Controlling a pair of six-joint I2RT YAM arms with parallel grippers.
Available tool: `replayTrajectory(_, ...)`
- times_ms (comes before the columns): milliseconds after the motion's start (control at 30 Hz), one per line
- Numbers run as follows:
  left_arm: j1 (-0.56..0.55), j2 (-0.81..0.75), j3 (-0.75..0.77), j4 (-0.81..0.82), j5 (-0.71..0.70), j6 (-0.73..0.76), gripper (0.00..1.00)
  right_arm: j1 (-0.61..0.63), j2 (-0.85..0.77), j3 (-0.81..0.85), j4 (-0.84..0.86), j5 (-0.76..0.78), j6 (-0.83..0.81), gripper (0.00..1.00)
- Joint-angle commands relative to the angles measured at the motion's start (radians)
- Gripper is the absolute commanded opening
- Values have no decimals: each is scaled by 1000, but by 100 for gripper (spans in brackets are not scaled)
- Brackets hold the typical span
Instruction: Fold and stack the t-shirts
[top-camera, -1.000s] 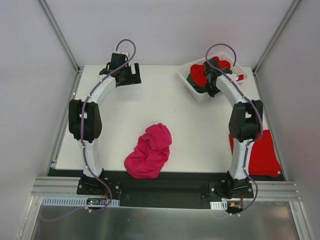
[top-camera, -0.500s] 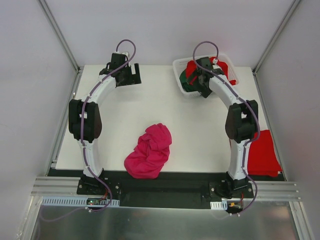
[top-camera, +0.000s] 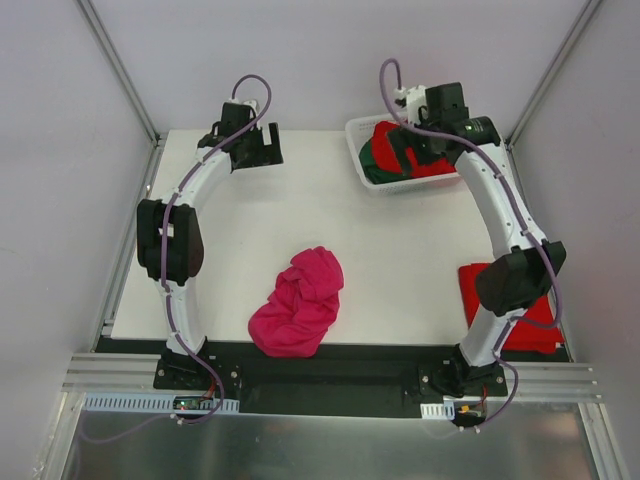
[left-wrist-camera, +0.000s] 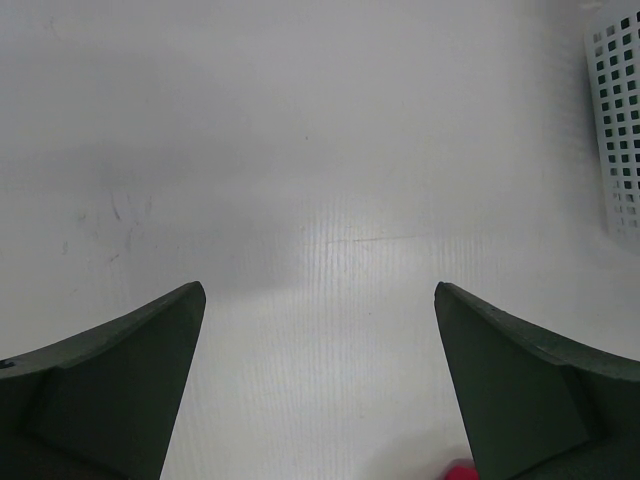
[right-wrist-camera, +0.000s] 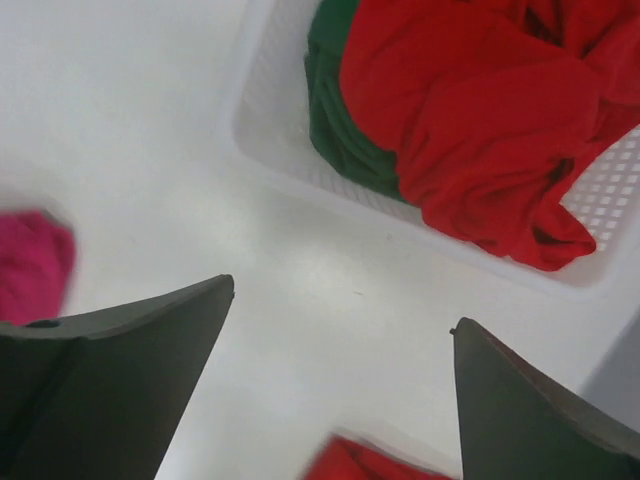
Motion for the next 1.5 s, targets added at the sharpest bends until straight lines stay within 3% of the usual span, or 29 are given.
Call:
replayTrajectory(0, -5, -6, 37, -1, 11, 16, 99, 49, 11, -134, -69, 159, -592, 96)
replayTrajectory(67, -5, -6, 49, -4, 19, 16, 99, 60, 68, -163, -103, 278, -713, 96)
replayTrajectory(133, -5, -5, 60, -9, 22, 16, 99, 60, 80, -213, -20, 438, -880, 96)
replayTrajectory(200, -5, -3, 65, -10, 22, 18, 99, 54, 53, -294, 65, 413, -1027, 97)
replayTrajectory(333, -5, 9, 77, -12, 39, 5, 99, 55, 4, -455, 451, 322, -1264, 97)
replayTrajectory(433, -5, 15, 72, -12, 50, -7, 99, 43, 63, -468, 568, 342, -1374, 96)
replayTrajectory(767, -7, 9, 54, -15, 31, 8, 99, 35, 255, -361, 604, 249, -1358, 98)
replayTrajectory(1067, -7, 9, 51, -19, 10, 16, 99, 43, 271, -378, 466, 169, -1270, 98)
replayTrajectory(1100, -7, 7, 54, -19, 13, 16, 99, 41, 280, -378, 473, 173, -1272, 94)
replayTrajectory(1133, -7, 12, 52, -19, 11, 15, 99, 41, 284, -378, 484, 178, -1272, 74)
replayTrajectory(1200, -7, 13, 51, -21, 10, 13, 99, 46, 295, -378, 512, 210, -1279, 47)
replayTrajectory(1233, -6, 14, 51, -21, 11, 15, 99, 46, 298, -381, 512, 218, -1283, 8)
replayTrajectory(1267, -7, 17, 51, -21, 11, 13, 99, 47, 297, -387, 527, 238, -1277, 1)
replayTrajectory(1467, -7, 15, 54, -21, 15, 13, 99, 28, 301, -385, 527, 271, -1255, 1)
